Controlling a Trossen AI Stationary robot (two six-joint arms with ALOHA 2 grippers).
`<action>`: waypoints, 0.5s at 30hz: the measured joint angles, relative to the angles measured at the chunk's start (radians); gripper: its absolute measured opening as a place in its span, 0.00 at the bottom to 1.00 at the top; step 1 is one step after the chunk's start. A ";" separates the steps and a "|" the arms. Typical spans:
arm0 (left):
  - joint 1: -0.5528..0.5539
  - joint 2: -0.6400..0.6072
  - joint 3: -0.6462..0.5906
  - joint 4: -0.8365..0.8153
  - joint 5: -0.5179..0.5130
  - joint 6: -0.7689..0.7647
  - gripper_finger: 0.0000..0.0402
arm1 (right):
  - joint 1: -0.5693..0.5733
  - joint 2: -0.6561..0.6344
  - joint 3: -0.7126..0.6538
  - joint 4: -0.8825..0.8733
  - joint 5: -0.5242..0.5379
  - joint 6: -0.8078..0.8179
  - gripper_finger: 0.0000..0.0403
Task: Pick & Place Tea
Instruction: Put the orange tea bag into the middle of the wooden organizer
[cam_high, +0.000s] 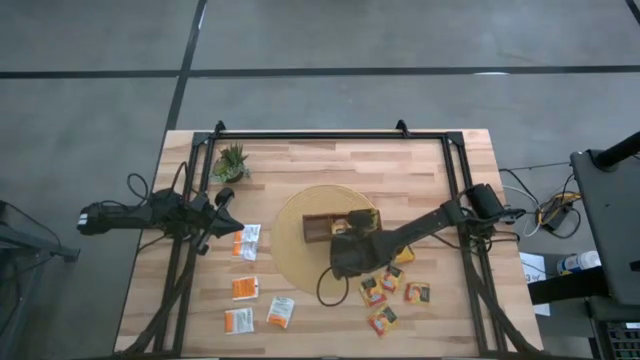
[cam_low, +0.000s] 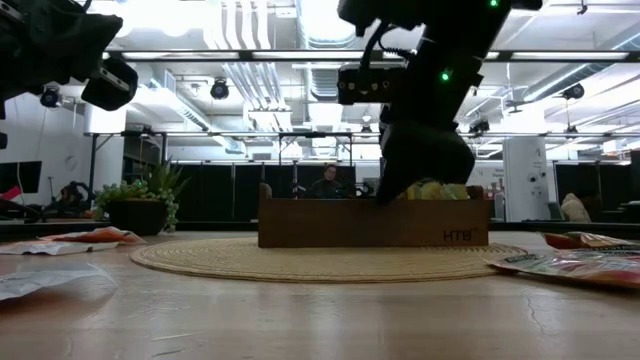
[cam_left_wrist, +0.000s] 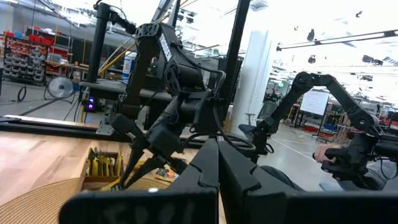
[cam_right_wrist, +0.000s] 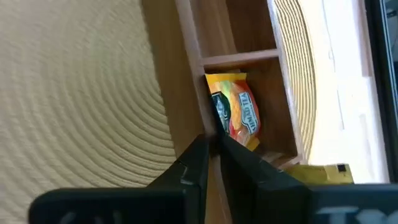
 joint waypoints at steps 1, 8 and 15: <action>0.000 0.000 0.000 0.000 0.000 0.000 0.00 | 0.001 0.000 0.008 0.001 -0.001 -0.001 0.07; 0.000 0.000 0.000 0.000 0.000 0.000 0.00 | 0.000 -0.001 0.041 0.002 -0.047 -0.022 0.02; 0.000 0.000 0.000 0.000 0.000 0.000 0.00 | 0.001 -0.001 0.044 0.003 -0.074 -0.012 0.02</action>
